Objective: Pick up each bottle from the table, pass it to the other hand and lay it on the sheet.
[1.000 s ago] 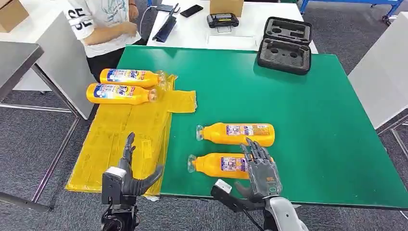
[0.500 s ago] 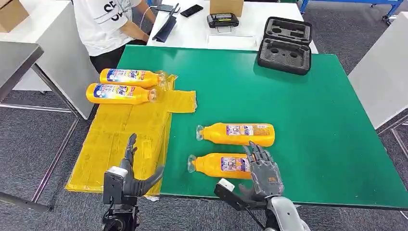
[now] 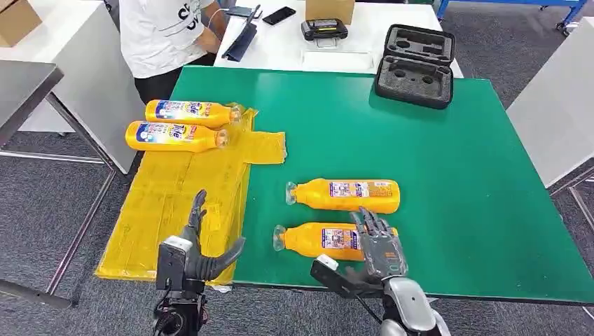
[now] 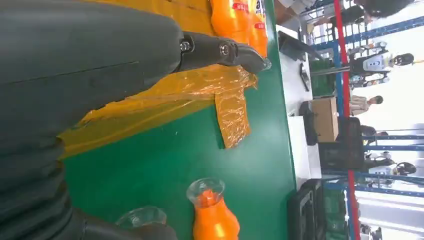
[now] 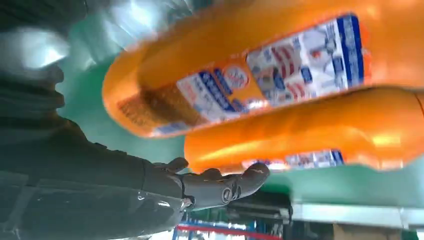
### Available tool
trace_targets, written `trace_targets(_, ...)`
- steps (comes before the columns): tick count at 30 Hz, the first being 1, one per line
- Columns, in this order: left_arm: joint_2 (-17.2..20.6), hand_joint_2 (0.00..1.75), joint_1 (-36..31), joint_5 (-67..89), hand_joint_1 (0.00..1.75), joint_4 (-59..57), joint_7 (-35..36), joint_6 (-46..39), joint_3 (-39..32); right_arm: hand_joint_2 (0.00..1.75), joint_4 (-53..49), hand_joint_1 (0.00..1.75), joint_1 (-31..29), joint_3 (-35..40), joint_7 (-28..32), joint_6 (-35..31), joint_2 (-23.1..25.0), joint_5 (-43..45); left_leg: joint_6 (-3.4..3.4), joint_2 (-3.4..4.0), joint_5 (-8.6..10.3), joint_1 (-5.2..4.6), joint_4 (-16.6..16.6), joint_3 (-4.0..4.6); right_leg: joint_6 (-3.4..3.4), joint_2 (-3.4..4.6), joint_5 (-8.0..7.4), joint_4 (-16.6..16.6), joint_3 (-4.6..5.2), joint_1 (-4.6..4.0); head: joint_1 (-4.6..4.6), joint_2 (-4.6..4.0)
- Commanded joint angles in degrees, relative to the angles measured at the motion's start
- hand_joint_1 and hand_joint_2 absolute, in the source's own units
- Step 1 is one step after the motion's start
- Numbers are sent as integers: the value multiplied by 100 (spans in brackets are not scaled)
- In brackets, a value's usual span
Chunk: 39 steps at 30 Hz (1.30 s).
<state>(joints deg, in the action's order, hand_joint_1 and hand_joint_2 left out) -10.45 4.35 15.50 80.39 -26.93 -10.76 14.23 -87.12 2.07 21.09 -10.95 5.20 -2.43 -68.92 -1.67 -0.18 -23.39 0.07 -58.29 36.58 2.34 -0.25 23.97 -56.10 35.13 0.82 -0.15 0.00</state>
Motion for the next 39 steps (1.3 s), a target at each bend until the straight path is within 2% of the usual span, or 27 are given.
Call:
trace_targets(1, 80, 175, -229, -48, 0, -504, 10, 42, 92, 175, 973, 0, -494, -27, 19, 56, -9, 115, 12, 6, -19, 6, 10, -56, -14, 6, 16, 12, -55, -6, 2, 0)
trace_targets(2, 80, 175, -236, -70, 0, -527, 0, 43, 104, 175, 1057, 0, -549, -17, 11, 64, -23, 160, 6, 3, -5, 1, 8, -24, -6, 3, 4, 8, -22, -2, 0, 0)
trace_targets(3, 79, 175, -235, -80, 0, -536, -5, 41, 110, 175, 1102, 0, -576, -4, 9, 66, -36, 177, 9, 9, -13, 4, 11, -44, -11, 9, 9, 12, -41, -4, 0, 0)
trace_targets(5, 81, 175, -212, -95, 0, -538, -15, 33, 110, 175, 1184, 0, -615, 0, 12, 67, -52, 201, 6, 6, -6, 2, 9, -27, -7, 6, 3, 10, -25, -2, 0, 0)
trace_targets(6, 88, 175, -193, -105, 0, -532, -27, 26, 112, 175, 1250, 0, -640, -1, 21, 64, -59, 228, 13, 12, -20, 6, 13, -66, -15, 12, 15, 14, -63, -6, 0, 0)
trace_targets(8, 105, 175, -181, -115, 0, -534, -35, 19, 115, 175, 1371, 0, -687, 15, 30, 87, -58, 273, 5, 5, -6, 1, 8, -23, -6, 5, 3, 8, -21, -2, 0, 0)
trace_targets(12, 110, 175, -189, -127, 0, -555, -38, 11, 110, 175, 1511, 0, -772, 47, 33, 114, -15, 295, 4, 7, -4, 2, 8, -18, -5, 7, 1, 8, -16, -2, 0, 0)
trace_targets(14, 110, 175, -189, -127, 0, -555, -38, 11, 110, 175, 1511, 0, -772, 47, 33, 114, -15, 295, 11, 12, -16, 5, 11, -50, -12, 13, 10, 13, -47, -6, 0, 0)
trace_targets(15, 110, 175, -189, -127, 0, -555, -38, 11, 110, 175, 1511, 0, -772, 47, 33, 114, -15, 295, 5, 2, -3, 2, 8, -18, -5, 2, 2, 8, -17, -2, 0, 0)
trace_targets(17, 110, 175, -189, -127, 0, -555, -38, 11, 110, 175, 1511, 0, -772, 47, 33, 114, -15, 295, 6, 3, -6, 2, 7, -22, -6, 3, 4, 7, -21, -2, 0, 0)
trace_targets(19, 116, 175, -175, -135, 0, -535, -38, -1, 108, 175, 1537, 0, -804, 70, 21, 136, -16, 300, 11, 7, -18, 5, 12, -54, -13, 8, 14, 12, -51, -6, 0, 0)
trace_targets(20, 120, 175, -164, -140, 0, -523, -38, -8, 107, 175, 1565, 0, -832, 84, 19, 153, -33, 309, 5, 4, -5, 2, 7, -20, -6, 4, 3, 7, -19, -2, 0, 0)
trace_targets(23, 136, 175, -134, -164, 0, -509, -35, -45, 92, 175, 1649, 0, -909, 101, 44, 187, -56, 359, 9, 6, -14, 4, 10, -44, -11, 7, 10, 11, -43, -5, 2, 0)
trace_targets(27, 166, 175, -135, -233, 0, -542, -55, -111, 81, 175, 1594, 0, -892, 146, 83, 232, -87, 440, 5, 3, -5, 2, 7, -21, -6, 3, 3, 7, -20, -3, 0, 0)
trace_targets(29, 176, 175, -159, -240, 0, -559, -57, -118, 101, 175, 1623, 0, -898, 209, 119, 297, -139, 485, 12, 5, -16, 5, 11, -53, -14, 5, 13, 12, -52, -6, 2, 0)
trace_targets(30, 173, 175, -164, -242, 0, -565, -57, -119, 102, 175, 1628, 0, -893, 212, 119, 291, -151, 483, 5, 2, -3, 2, 8, -21, -6, 2, 2, 9, -20, -3, 0, 0)
trace_targets(33, 175, 175, -166, -249, 0, -587, -57, -121, 113, 175, 1662, 0, -894, 234, 120, 293, -177, 485, 5, 0, -4, 2, 8, -23, -6, 0, 4, 8, -22, -2, 0, 0)
trace_targets(37, 183, 175, -198, -283, 0, -640, -47, -130, 130, 175, 1656, 17, -885, 282, 173, 378, -209, 585, 7, 0, -8, 4, 9, -34, -8, 0, 7, 11, -34, -4, 0, 0)
trace_targets(39, 183, 175, -213, -289, 0, -654, -46, -132, 131, 175, 1639, 45, -878, 300, 198, 409, -209, 612, 8, -2, -10, 5, 9, -40, -10, -2, 9, 11, -40, -5, 0, 0)
